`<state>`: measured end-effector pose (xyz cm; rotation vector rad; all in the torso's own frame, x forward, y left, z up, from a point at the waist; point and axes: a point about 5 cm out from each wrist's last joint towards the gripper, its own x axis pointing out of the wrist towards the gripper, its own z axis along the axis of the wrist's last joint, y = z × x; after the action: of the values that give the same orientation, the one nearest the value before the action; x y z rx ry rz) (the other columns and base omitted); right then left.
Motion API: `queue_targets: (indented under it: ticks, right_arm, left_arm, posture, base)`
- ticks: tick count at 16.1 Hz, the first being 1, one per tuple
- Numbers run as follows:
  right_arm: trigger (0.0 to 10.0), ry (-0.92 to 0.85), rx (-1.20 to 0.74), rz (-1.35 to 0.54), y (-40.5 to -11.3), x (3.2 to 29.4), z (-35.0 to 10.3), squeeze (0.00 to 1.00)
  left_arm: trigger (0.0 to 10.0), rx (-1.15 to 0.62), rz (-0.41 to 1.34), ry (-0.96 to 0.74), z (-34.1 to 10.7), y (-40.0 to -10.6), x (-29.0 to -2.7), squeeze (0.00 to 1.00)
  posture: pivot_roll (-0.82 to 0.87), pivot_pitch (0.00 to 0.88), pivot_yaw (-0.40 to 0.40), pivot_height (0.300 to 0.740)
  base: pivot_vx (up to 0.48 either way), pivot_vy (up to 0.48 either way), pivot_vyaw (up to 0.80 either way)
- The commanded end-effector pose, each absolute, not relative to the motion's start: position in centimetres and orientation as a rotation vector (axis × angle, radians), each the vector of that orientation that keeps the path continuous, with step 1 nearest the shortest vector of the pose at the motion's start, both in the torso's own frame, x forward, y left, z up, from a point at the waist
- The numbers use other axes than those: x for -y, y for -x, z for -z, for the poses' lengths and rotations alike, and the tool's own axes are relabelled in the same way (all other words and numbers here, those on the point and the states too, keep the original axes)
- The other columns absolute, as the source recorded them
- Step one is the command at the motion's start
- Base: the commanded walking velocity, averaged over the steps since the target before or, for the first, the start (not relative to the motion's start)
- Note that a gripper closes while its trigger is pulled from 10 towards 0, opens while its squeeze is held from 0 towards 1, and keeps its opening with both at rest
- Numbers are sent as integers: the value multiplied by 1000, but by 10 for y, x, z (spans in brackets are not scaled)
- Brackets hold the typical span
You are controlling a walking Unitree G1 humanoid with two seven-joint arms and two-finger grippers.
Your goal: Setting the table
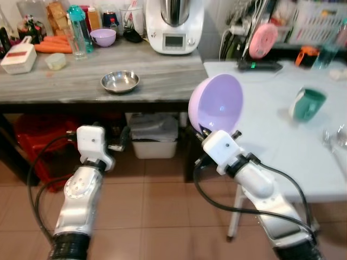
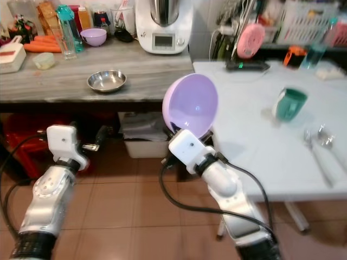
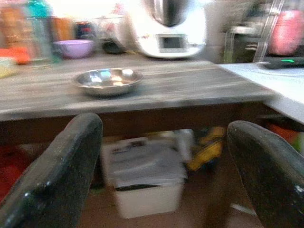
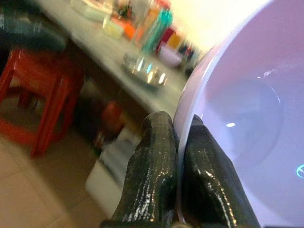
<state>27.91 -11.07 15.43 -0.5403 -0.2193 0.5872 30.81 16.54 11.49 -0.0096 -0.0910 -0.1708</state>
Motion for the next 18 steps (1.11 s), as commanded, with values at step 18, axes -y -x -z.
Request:
queue_targets:
  ticks: [18]
  right_arm:
    - [10000, 521, 249, -551, -268, 114, -160, 0]
  left_arm:
    - [10000, 122, 141, -83, -120, -307, -177, 0]
  posture:
    - [-75, 0, -20, 740]
  base:
    - [0, 249, 0]
